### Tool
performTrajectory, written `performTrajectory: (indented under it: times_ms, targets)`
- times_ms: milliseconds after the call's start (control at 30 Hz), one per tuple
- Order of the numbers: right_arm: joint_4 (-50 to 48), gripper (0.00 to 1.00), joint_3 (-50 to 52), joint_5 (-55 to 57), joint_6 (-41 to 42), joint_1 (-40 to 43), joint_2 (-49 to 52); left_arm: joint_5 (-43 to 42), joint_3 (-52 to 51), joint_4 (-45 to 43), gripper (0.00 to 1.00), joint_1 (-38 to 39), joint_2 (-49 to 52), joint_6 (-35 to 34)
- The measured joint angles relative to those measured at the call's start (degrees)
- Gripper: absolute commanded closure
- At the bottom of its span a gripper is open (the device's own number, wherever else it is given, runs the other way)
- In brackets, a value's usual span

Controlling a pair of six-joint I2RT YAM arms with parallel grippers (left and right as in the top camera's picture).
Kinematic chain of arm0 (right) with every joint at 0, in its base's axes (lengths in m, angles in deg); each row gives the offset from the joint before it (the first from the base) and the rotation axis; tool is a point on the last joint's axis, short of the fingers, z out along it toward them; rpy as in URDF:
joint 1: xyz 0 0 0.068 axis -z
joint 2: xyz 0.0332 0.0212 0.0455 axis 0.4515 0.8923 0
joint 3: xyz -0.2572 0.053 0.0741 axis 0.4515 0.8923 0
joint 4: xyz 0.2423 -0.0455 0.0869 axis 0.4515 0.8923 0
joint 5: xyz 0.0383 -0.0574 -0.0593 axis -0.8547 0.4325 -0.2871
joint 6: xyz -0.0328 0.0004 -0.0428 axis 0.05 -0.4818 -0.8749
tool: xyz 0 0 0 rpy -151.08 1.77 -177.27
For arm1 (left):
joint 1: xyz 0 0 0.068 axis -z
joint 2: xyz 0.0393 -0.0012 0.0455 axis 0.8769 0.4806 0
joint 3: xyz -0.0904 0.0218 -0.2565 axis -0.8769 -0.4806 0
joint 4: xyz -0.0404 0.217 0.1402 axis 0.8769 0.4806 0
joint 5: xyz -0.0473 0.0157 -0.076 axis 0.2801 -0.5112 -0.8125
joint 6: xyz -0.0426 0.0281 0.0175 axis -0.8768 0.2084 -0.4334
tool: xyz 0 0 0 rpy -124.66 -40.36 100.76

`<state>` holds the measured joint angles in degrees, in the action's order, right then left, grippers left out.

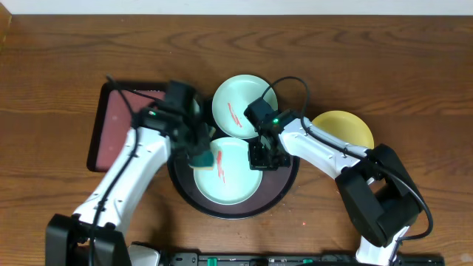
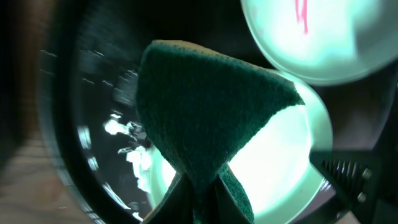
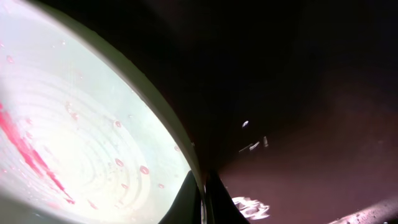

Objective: Clean dirty plates on tray and stack at the side
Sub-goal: 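Bring the sponge with the left gripper onto the lower green plate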

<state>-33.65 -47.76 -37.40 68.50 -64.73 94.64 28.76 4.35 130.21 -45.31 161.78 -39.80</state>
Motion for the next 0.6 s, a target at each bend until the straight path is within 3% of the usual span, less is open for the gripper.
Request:
performTrajectory:
  times_ms: [367,600]
  targets:
    - [0.0,0.99,0.0,-0.2,0.0,0.0,0.0,7.9,-12.4,-11.3,0.93,7.5,0.0,-5.5]
    - [0.0,0.99,0.0,-0.2,0.0,0.0,0.0,10.9,-16.7,-18.5,0.93,12.2,-0.1,-5.2]
